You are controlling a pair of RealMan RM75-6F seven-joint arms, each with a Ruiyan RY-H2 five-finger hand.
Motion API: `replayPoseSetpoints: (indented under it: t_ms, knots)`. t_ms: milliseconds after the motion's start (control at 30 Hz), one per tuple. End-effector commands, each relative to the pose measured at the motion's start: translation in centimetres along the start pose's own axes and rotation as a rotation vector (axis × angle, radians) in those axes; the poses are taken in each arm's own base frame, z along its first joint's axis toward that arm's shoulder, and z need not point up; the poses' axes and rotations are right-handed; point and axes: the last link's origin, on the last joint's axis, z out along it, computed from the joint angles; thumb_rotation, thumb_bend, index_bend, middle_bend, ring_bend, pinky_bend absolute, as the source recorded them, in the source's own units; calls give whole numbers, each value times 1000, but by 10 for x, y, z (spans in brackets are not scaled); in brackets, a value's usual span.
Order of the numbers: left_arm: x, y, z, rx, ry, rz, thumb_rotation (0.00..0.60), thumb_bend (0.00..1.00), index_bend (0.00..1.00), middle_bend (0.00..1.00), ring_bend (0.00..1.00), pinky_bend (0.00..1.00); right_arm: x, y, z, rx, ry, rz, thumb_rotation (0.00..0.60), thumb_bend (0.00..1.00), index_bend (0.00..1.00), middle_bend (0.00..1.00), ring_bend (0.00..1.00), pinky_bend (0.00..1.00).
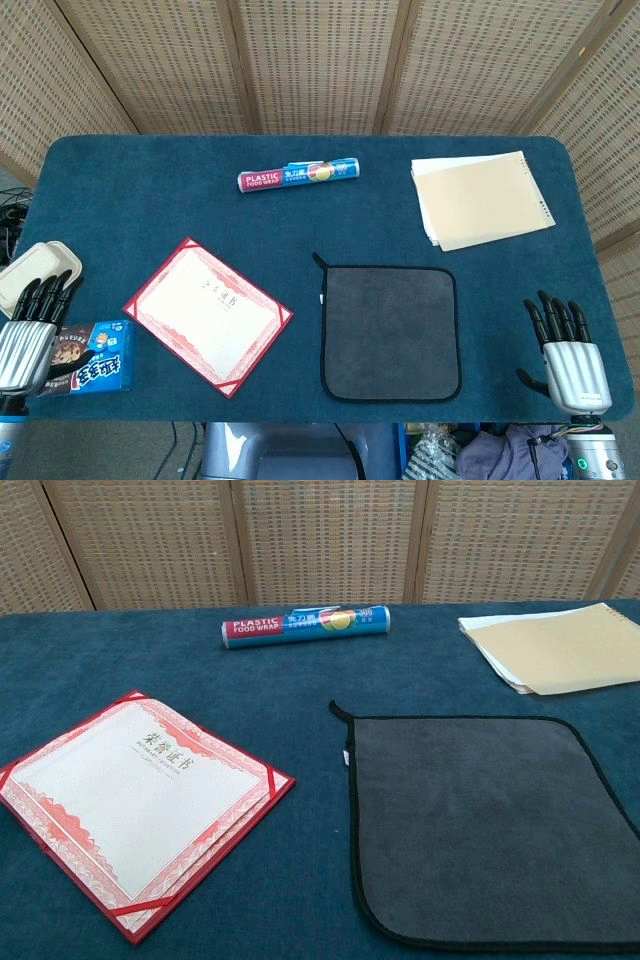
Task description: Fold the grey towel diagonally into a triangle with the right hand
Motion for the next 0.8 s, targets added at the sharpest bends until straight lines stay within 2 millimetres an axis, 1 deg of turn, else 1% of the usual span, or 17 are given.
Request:
replayPoseSetpoints:
  t_ms: [33,700,733,800]
  knots:
    - [0,0,0,0,-2,-1,600,117,0,0,0,0,0,0,0,-1,1,2,600,36,0,0,0,0]
    - [1,0,0,5,4,-5,600,117,0,0,0,0,1,-3,-2,7,12,8,600,36,0,0,0,0]
    - [2,-1,0,5,5,-7,600,117,0,0,0,0,2,-5,-4,12,16,11,600,36,4,0,0,0]
    - [2,-1,0,6,6,-9,600,118,0,0,0,0,3,-10,-6,30,27,27,600,36,49,0,0,0]
